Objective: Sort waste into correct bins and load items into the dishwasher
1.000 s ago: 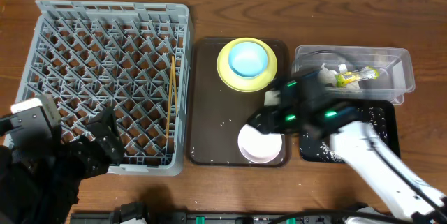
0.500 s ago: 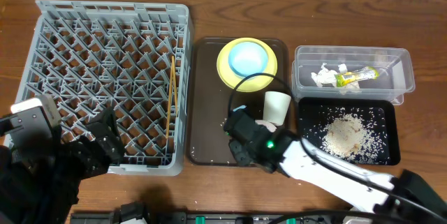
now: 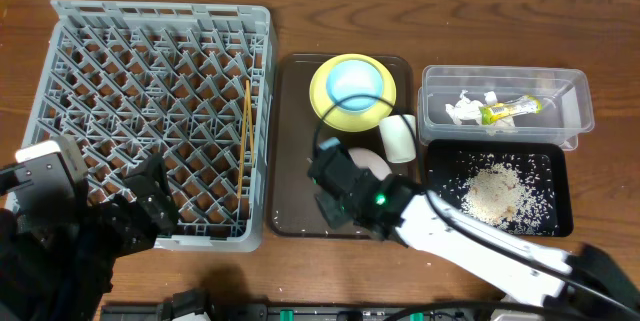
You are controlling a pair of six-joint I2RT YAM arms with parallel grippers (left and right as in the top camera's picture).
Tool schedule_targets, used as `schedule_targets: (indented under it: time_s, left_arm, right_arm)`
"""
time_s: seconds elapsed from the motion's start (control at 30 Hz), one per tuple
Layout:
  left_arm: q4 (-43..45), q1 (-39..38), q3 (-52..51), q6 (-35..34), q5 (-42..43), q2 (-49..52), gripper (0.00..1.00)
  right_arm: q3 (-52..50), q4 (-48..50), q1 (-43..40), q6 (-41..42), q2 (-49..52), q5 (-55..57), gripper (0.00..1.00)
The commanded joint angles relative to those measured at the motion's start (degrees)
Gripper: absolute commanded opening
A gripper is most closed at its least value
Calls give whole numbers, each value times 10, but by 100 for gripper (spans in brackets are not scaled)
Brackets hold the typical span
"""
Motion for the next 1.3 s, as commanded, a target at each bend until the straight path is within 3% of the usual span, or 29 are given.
schedule_targets:
  time_s: [0.0,0.17,0.33,0.6,0.73,1.03,1.27]
  left_arm:
    - [1,1,3,-5,-8,0,96]
    - [1,1,3,-5,-8,0,96]
    - [1,1,3,-5,-8,0,96]
    - [1,1,3,-5,-8,0,97]
    - [1,1,3,-5,-8,0,97]
    - [1,1,3,-5,-8,0,97]
    - [1,1,3,-5,-8,0,96]
  right_arm:
    - [79,31,-8,-49,-42,-90,1]
    - [116,208,-31,-36,-40,-205,1]
    - [116,425,-53,39,0,-288,1]
    - [126,875,-47,259,229,-464,1]
    - [149,1020,-35,377,342,-498,1]
    - [255,1055,12,403,457,-586,1]
    - [281,938,30,351,457,-567,1]
